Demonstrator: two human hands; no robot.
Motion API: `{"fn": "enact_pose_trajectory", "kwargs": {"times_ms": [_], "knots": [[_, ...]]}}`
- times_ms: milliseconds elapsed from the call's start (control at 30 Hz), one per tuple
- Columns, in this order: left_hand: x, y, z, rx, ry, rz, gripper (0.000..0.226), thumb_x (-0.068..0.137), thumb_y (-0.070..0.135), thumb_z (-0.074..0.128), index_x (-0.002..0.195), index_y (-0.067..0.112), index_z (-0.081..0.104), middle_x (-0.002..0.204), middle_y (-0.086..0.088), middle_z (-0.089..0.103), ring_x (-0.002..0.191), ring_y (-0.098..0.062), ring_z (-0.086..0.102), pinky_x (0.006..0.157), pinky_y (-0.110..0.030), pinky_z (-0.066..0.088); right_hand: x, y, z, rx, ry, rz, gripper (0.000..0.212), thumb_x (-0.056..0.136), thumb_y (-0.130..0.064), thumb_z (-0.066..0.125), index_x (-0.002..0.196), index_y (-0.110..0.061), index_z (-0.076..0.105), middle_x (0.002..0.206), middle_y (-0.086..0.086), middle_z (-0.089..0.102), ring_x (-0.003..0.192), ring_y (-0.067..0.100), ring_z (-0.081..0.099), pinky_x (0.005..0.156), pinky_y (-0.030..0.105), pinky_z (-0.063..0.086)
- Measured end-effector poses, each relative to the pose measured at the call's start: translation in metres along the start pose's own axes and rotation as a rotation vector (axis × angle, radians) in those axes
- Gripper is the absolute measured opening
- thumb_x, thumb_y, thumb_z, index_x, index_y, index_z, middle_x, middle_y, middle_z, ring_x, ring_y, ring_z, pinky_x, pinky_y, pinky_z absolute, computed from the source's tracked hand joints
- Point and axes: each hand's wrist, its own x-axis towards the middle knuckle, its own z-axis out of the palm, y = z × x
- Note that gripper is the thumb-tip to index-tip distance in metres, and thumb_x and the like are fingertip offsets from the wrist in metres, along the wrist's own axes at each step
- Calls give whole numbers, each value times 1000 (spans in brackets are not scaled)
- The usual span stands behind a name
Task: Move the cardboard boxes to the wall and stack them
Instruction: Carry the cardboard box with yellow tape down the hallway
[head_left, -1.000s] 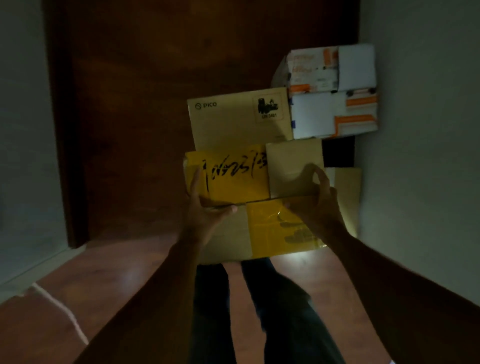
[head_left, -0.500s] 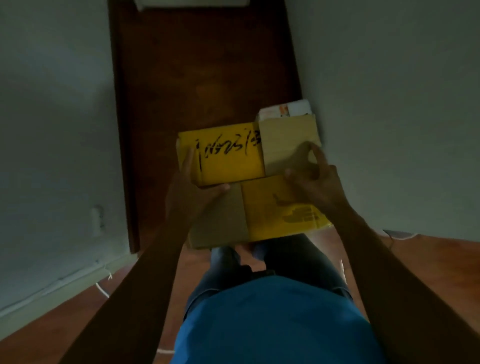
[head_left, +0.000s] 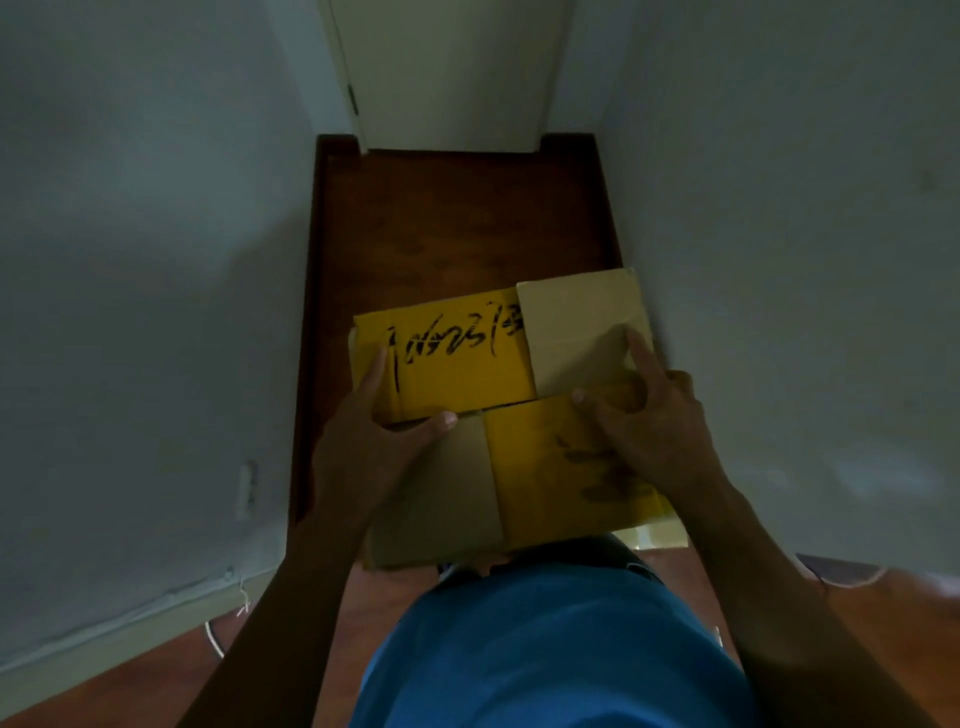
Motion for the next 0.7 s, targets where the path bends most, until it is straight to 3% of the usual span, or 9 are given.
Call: {"fn": "enact_pose_trajectory", "kwargs": {"times_ms": [200,400,533,700], "knots": [[22,20,-9,72,62,-62,108,64,66,74,153,45,18,157,1,36,139,-27,41,108,-45,37,36,-16,3,40,-63,-59,96,63,-86,47,147,-59,8,146,12,40,131,41,40,102,60,42],[51,41,-15,132,161,-134,106,62,75,68,152,48,19,152,-3,42,134,-30,46,104,-50,40,89,-41,5,-4,-117,-103,88,79,-75,56,147,-59,2,144,17,34,126,42,41,100,61,41],[90,56,-34,223,216,-127,102,62,80,65,150,51,21,149,-3,46,131,-32,49,102,-53,40,118,-65,8,47,-122,-124,88,79,-78,53,147,-61,-1,150,18,29,131,44,39,102,63,40],[149,49,-62,145,204,-152,105,56,82,67,148,53,25,150,-4,46,131,-32,50,102,-54,43,156,-110,25,13,-104,-126,86,80,-75,52,148,-58,2,152,17,26,130,42,40,102,60,41]]}}
